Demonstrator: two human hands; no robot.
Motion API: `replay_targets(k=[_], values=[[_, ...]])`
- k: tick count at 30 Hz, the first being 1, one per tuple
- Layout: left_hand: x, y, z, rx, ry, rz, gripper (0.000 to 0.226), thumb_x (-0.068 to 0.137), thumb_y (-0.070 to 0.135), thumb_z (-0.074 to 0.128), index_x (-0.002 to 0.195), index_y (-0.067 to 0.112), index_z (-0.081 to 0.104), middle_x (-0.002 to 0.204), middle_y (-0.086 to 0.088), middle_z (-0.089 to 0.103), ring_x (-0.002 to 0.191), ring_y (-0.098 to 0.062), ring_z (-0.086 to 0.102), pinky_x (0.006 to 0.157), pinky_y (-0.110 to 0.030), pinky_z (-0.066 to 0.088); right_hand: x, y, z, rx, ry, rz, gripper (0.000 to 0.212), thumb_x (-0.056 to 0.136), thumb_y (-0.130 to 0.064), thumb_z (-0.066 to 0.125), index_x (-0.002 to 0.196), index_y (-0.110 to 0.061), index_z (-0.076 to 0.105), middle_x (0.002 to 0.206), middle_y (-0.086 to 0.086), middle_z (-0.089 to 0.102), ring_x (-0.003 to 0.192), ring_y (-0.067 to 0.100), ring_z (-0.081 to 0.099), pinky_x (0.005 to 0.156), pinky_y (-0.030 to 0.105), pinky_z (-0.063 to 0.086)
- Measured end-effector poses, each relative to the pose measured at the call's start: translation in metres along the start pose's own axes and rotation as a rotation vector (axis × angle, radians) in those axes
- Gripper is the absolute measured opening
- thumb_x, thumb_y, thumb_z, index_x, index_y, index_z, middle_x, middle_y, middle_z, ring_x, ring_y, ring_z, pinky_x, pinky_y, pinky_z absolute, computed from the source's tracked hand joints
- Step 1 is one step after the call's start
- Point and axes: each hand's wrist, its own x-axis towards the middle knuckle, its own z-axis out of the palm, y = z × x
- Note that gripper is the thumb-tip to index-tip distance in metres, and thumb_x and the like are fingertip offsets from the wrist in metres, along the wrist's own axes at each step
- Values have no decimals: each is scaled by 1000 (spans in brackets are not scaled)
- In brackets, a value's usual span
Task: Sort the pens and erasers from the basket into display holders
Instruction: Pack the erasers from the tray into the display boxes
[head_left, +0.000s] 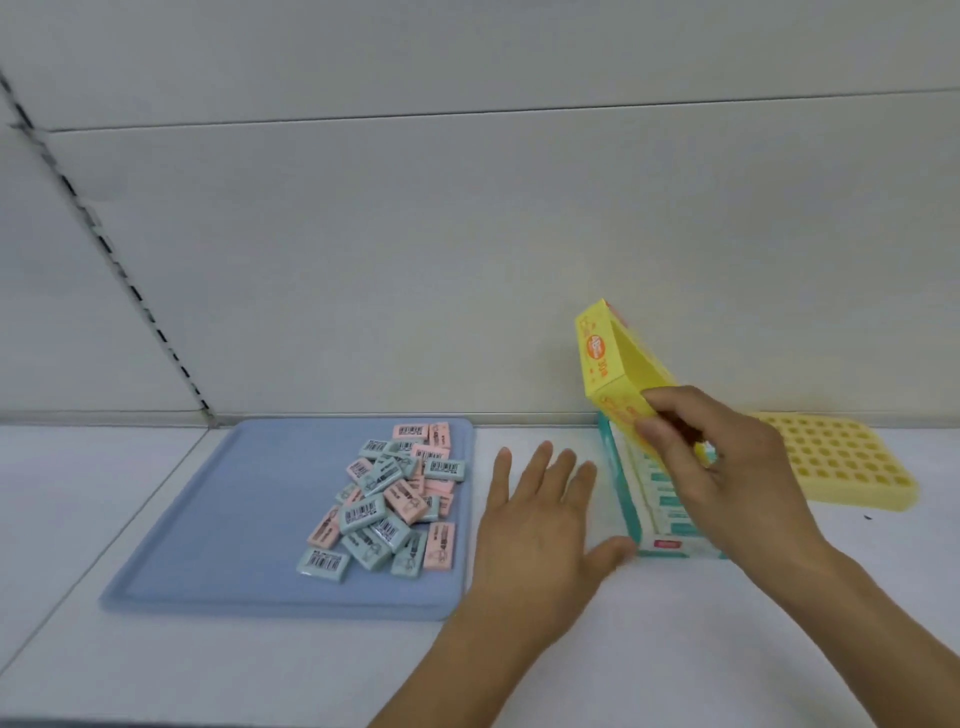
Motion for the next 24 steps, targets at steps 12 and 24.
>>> replay_targets(k=[12,24], values=[[-54,-82,-4,121,38,50,55,96,60,36,131,25,59,136,12,57,135,-14,45,114,-55,14,26,-74,123,-562,-588,238,29,91,-10,44,119,-7,39,110,12,64,103,33,62,65,32,35],[-64,-138,-53,-19,374,29,19,91,34,50,89,31,69,93,15,65,93,-10,59,96,-36,36,31,-66,139,-515,-428,112,23,99,-35,42,118,-27,52,114,-7,57,106,17,57,75,32,47]])
